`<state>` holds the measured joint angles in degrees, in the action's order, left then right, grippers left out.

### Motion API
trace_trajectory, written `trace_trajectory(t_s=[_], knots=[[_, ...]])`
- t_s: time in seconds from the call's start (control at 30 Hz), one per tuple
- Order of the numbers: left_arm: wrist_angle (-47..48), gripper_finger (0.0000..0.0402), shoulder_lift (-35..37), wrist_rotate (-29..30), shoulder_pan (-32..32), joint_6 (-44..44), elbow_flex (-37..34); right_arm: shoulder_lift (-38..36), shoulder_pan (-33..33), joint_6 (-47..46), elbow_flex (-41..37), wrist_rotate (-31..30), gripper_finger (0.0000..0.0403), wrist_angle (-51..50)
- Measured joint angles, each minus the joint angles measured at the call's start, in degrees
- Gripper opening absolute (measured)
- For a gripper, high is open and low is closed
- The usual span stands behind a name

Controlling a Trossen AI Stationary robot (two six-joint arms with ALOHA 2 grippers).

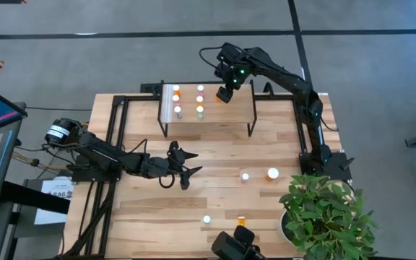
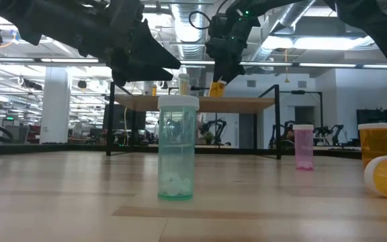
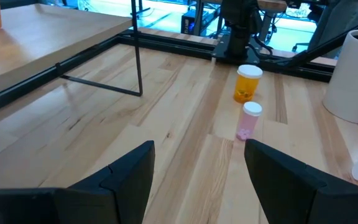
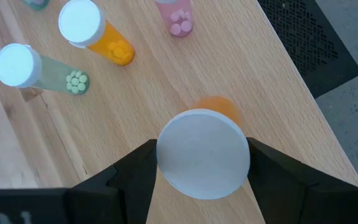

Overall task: Pick and place medicine bottles onto shelf by color
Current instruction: Put the bottom large orange pill bottle on the shelf

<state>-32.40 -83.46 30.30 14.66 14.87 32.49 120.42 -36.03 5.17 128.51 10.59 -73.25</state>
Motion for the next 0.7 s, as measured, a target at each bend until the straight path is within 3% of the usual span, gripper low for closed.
trace_trajectory(t_s=[0.7], knots=[[0.0,0.0238,-0.01,0.0,0.0,0.52,0.0,0.02,0.0,-0.17,0.0,-0.02,0.0256,-0.06]])
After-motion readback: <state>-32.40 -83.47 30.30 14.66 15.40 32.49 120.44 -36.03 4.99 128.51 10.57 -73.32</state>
